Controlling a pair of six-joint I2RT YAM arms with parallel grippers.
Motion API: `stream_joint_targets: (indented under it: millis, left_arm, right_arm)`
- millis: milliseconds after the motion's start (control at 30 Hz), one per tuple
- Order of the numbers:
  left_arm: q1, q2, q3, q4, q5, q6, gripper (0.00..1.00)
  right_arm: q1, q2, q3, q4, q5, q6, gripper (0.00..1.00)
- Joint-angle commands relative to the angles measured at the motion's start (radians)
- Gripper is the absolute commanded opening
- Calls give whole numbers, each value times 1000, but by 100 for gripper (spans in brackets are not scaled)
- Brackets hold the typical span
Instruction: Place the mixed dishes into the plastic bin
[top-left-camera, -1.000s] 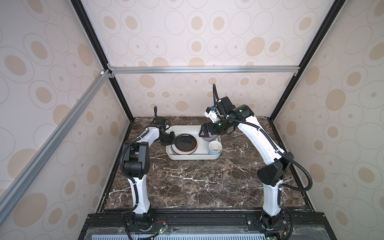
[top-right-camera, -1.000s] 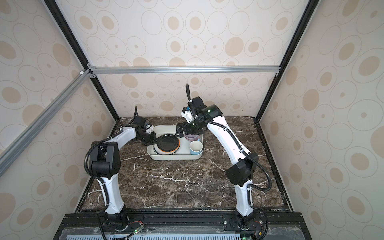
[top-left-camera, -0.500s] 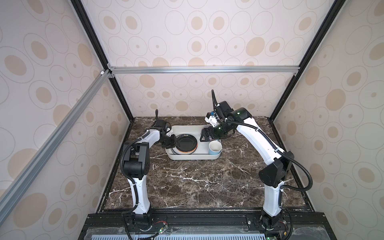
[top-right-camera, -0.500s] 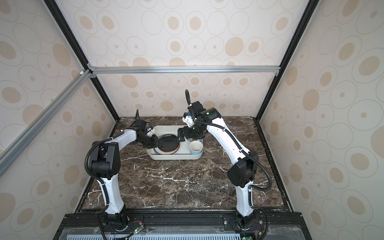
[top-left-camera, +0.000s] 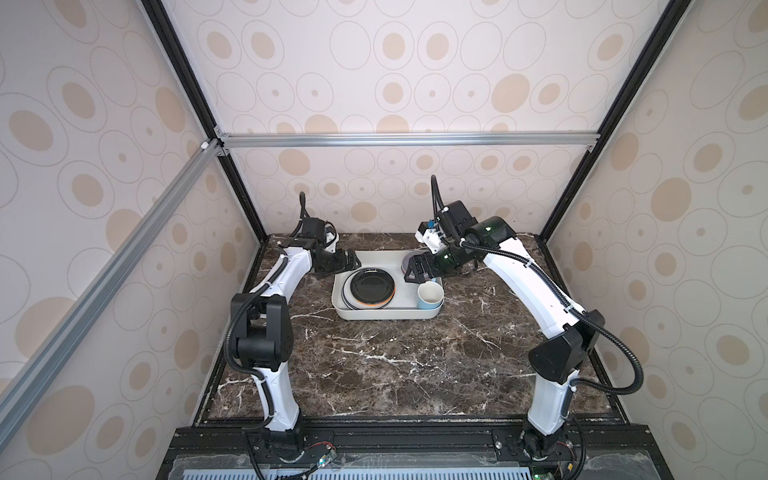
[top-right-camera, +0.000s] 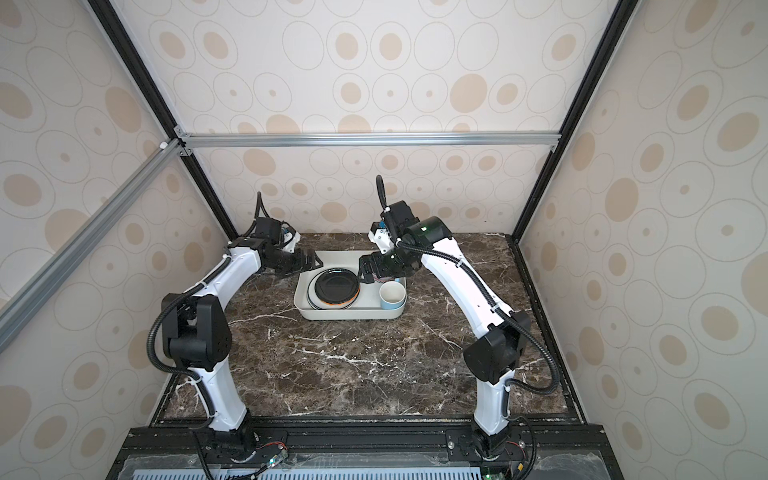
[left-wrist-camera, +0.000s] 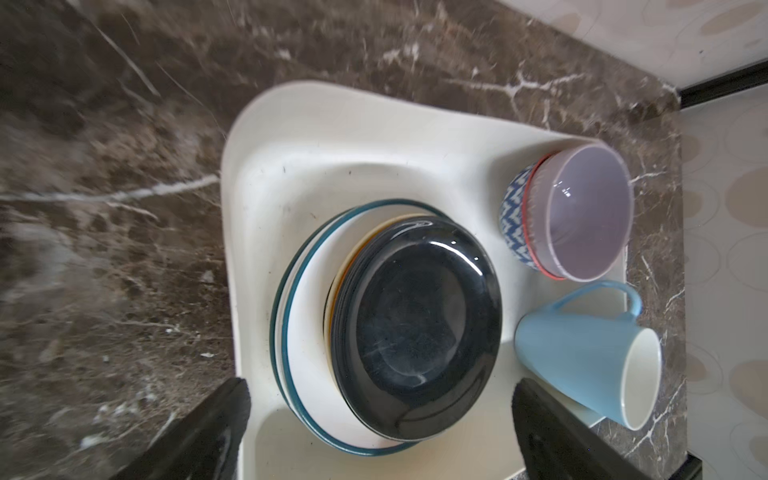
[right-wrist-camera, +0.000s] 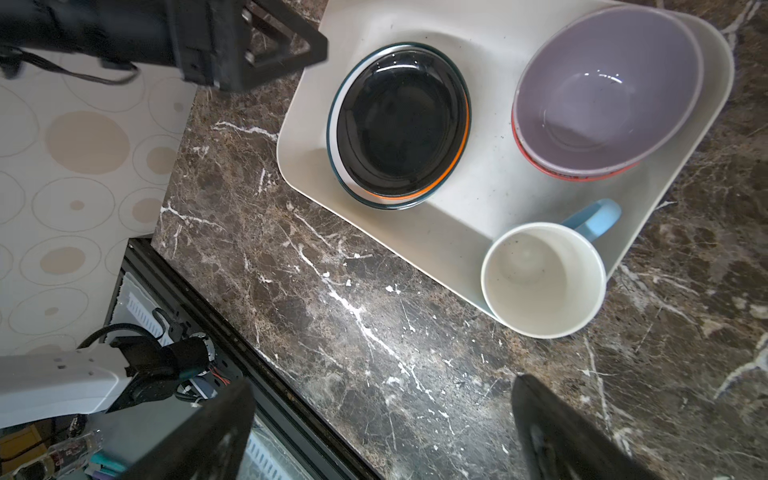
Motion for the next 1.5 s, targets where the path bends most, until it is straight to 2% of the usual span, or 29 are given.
stream_joint_targets:
  millis: [0, 233, 467, 700, 900, 1033, 1100, 1233, 1467]
  left_arm:
    - [35, -119, 8, -15, -89, 29, 99]
    - [149, -419, -286, 179, -224, 22, 99]
    - [160, -638, -567, 322, -472, 87, 99]
    - [162, -775, -816, 472, -532, 105, 99]
    - [161, -922, -1112, 776, -575, 96, 99]
    - [162, -1043, -1326, 1052, -616, 131, 99]
    - [162, -1084, -1382, 1161, -618, 142, 99]
    - [162, -1027, -1448, 1328, -599, 185, 99]
    - [162, -812, -1458, 1503, -531, 171, 99]
  right_arm:
    - [-18, -90, -96, 40, 64, -20, 100]
    - [-100, -333, -467, 244, 251, -19, 100]
    - [-207, -506, -787, 362, 370, -37, 100]
    - [-272, -711, -1105, 534, 467, 0, 100]
    - [-327, -874, -1332, 688, 570, -35, 100]
    - [-342, -899, -1404, 781, 617, -57, 100]
    - [-344, -894, -1435, 848, 646, -76, 100]
    - [-352, -848, -1497, 1014, 713, -121, 100]
    - [-408, -735, -1549, 1240, 691, -110, 100]
